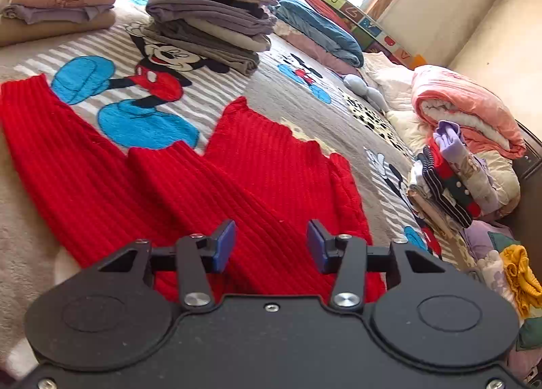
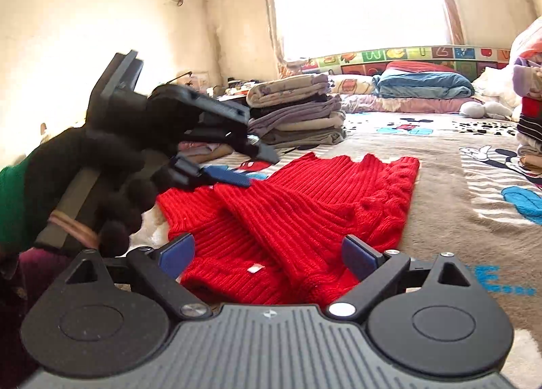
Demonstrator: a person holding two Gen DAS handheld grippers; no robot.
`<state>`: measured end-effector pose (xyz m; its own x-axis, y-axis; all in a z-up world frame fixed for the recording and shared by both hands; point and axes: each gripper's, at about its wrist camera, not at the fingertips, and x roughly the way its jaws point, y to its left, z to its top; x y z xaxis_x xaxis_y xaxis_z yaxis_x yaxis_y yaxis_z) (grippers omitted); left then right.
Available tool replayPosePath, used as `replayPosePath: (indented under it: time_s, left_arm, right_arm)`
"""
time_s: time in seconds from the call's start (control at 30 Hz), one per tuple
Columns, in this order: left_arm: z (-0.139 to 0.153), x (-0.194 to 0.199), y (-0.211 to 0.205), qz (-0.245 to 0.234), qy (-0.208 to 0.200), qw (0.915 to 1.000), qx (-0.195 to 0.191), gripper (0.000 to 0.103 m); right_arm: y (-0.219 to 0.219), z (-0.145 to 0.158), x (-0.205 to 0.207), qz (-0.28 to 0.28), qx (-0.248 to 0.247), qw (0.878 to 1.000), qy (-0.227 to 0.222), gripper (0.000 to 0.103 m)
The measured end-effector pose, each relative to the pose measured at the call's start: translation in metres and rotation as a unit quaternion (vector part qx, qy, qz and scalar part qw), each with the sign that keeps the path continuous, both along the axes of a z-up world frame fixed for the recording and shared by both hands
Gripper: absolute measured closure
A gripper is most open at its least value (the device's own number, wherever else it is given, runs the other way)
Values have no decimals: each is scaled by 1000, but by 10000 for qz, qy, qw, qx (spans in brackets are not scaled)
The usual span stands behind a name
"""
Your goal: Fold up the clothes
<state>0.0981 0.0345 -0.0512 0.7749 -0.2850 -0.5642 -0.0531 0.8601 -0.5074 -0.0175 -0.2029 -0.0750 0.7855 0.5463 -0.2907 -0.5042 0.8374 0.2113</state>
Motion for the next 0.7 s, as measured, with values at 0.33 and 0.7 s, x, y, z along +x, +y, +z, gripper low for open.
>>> replayPosePath:
  time_s: [0.33,0.7]
  left_arm:
    - [-29,0,25,294,304,9986,-318,56]
    - [-39,11,26,354,306,9988,-156,51]
  right_arm:
    - [-20,16,54,72,-9,10000,65,9]
    - [16,-17,144,1440,-394,9807,1262,0]
